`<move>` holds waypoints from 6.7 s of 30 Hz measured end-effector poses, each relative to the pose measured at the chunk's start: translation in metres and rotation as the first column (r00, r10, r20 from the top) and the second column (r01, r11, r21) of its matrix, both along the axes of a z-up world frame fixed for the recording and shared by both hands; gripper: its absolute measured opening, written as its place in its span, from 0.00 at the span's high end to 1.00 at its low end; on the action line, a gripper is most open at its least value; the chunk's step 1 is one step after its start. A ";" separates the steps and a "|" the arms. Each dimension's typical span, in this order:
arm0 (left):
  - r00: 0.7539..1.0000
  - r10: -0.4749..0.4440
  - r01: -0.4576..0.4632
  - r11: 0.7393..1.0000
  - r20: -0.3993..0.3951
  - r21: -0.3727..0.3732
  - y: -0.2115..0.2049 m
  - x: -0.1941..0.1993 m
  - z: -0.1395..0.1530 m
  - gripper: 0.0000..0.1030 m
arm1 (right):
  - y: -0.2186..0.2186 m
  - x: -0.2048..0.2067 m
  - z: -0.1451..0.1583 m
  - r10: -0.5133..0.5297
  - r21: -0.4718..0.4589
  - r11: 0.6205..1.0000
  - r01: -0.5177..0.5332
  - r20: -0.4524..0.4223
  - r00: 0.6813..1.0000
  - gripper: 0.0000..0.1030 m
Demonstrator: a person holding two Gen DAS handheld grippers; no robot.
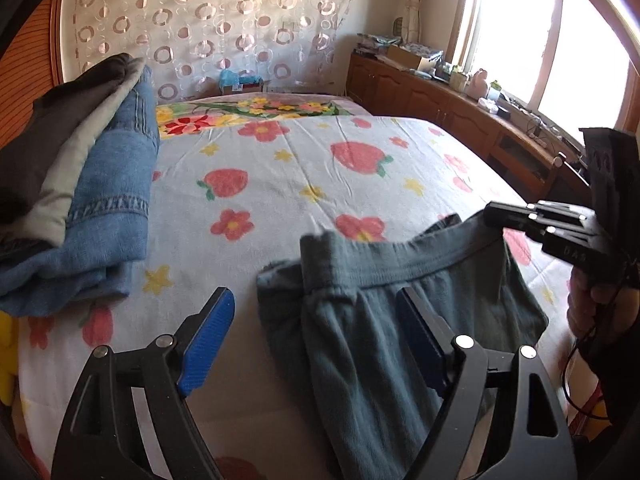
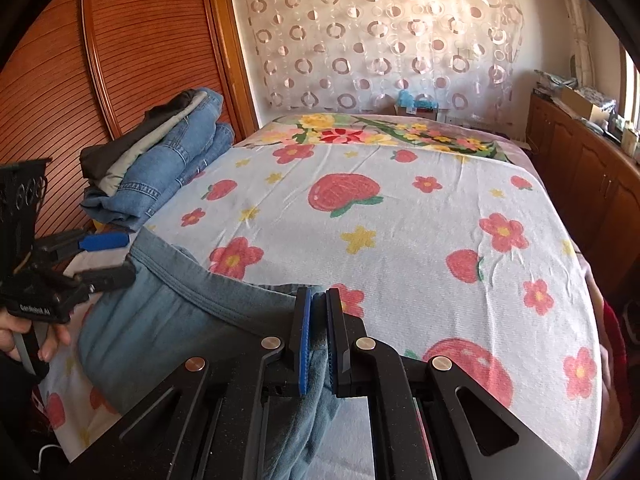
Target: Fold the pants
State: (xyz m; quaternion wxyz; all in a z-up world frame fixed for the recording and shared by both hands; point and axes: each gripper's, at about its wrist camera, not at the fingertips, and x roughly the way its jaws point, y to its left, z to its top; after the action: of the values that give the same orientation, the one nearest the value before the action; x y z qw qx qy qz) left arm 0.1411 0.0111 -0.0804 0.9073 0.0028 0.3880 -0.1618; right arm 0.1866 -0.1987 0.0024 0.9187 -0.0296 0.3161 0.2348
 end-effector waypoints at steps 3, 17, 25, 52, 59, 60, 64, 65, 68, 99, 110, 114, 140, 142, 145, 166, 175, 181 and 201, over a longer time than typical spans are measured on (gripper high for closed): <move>1.000 -0.005 0.005 1.000 -0.003 0.000 -0.002 -0.008 -0.001 0.20 | -0.003 -0.006 0.003 -0.005 -0.003 1.000 0.005 0.003 1.000 0.90; 1.000 0.014 -0.014 1.000 -0.025 0.002 0.002 -0.029 -0.010 0.20 | -0.025 -0.057 0.003 -0.003 -0.010 1.000 0.002 -0.017 1.000 0.75; 0.998 0.022 -0.022 1.000 -0.057 0.010 0.003 -0.028 -0.025 0.20 | -0.036 -0.082 -0.007 0.006 -0.009 1.000 -0.006 -0.064 0.998 0.75; 0.999 0.034 -0.033 0.999 -0.024 0.037 0.000 -0.031 -0.029 0.19 | -0.043 -0.086 -0.004 -0.003 0.003 1.000 0.003 -0.095 0.995 0.84; 0.999 0.034 -0.033 0.999 -0.024 0.037 0.000 -0.031 -0.030 0.19 | -0.016 -0.058 -0.006 -0.021 -0.056 0.998 0.017 -0.062 0.998 0.60; 0.999 0.034 -0.033 0.999 -0.024 0.037 0.000 -0.031 -0.030 0.19 | -0.012 -0.053 -0.008 -0.019 -0.060 0.998 0.015 -0.062 0.998 0.58; 0.999 0.034 -0.033 0.999 -0.024 0.038 0.000 -0.031 -0.030 0.19 | 0.002 -0.037 -0.016 -0.021 -0.077 0.997 0.015 -0.072 0.997 0.56; 0.999 0.034 -0.033 0.999 -0.024 0.038 0.000 -0.031 -0.030 0.19 | 0.004 -0.033 -0.018 -0.020 -0.082 0.997 0.014 -0.073 0.997 0.56; 0.999 0.034 -0.033 0.999 -0.024 0.038 0.000 -0.031 -0.030 0.19 | 0.010 -0.022 -0.020 -0.027 -0.102 0.995 0.019 -0.070 0.997 0.56; 0.998 0.037 -0.038 0.999 -0.051 -0.035 0.007 0.015 -0.007 0.28 | 0.009 -0.011 -0.029 -0.036 -0.094 0.995 0.031 -0.048 0.998 0.47; 0.995 0.037 -0.043 0.997 -0.094 -0.058 0.011 0.023 -0.024 0.36 | 0.009 -0.011 -0.029 -0.035 -0.097 0.995 0.031 -0.048 0.998 0.47; 0.996 0.034 -0.040 0.997 -0.088 -0.064 0.012 0.022 -0.024 0.37 | 0.010 -0.011 -0.029 -0.031 -0.101 0.995 0.026 -0.046 0.998 0.47; 0.997 -0.037 0.045 0.990 0.061 -0.133 -0.001 -0.009 0.019 0.82 | 0.020 -0.025 -0.024 0.035 -0.076 0.996 -0.037 -0.024 0.999 0.90; 0.996 -0.040 0.051 0.989 0.082 -0.141 -0.001 -0.013 0.028 0.82 | 0.018 -0.031 -0.016 0.039 -0.057 0.998 -0.039 -0.005 0.999 0.90; 0.992 -0.039 0.055 0.989 0.118 -0.138 -0.001 -0.018 0.041 0.82 | 0.016 -0.040 -0.002 0.043 -0.040 0.998 -0.042 0.032 0.999 0.90; 0.957 0.017 0.016 0.994 0.289 -0.111 0.033 -0.034 0.102 0.83 | 0.034 -0.054 0.068 0.119 -0.067 0.992 -0.107 0.221 0.968 0.90; 0.947 0.071 -0.040 0.994 0.314 -0.101 0.055 -0.028 0.117 0.83 | 0.051 -0.029 0.075 0.177 -0.073 0.984 -0.164 0.245 0.953 0.90; 0.941 0.104 -0.076 0.992 0.323 -0.097 0.068 -0.017 0.123 0.83 | 0.059 -0.006 0.079 0.216 -0.083 0.976 -0.201 0.266 0.939 0.90; 0.927 0.169 -0.152 0.985 0.334 -0.077 0.102 0.024 0.134 0.83 | 0.081 0.065 0.085 0.298 -0.116 0.954 -0.275 0.321 0.899 0.90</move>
State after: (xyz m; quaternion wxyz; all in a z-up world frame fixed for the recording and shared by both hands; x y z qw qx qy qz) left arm 0.1651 0.1126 0.0539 0.9705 -0.0234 0.2208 -0.0939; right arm 0.2515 -0.1181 0.0874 0.9129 -0.1464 0.1552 0.3480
